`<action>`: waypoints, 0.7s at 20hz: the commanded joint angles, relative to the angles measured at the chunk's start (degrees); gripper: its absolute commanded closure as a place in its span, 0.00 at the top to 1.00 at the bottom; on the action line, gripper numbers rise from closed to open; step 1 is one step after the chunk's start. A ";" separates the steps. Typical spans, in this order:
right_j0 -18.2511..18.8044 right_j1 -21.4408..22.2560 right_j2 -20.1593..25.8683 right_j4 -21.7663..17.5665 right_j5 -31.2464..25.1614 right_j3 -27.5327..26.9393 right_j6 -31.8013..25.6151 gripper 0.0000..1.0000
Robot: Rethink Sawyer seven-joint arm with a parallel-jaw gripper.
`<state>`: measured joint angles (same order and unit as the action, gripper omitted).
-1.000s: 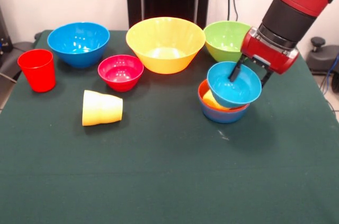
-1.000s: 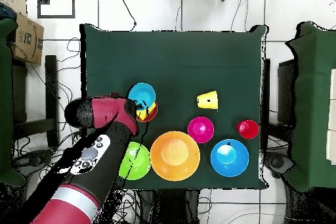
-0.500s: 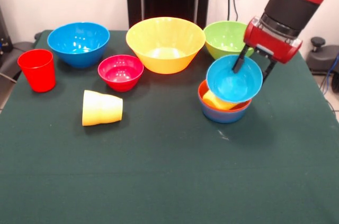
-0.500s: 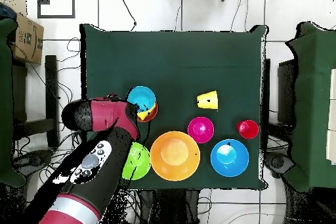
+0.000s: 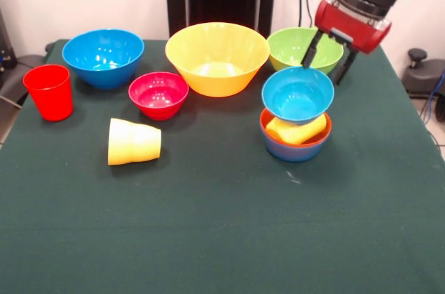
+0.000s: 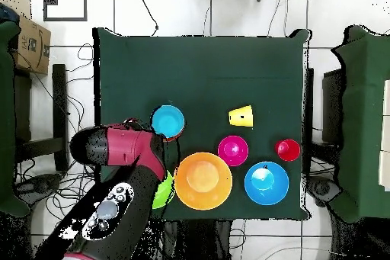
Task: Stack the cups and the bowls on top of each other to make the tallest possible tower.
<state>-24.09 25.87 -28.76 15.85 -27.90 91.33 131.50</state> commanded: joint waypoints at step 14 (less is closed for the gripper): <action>4.66 1.96 9.07 -1.20 1.63 4.85 4.68 1.00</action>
<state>-20.10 28.78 -27.64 15.87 -27.90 94.79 131.50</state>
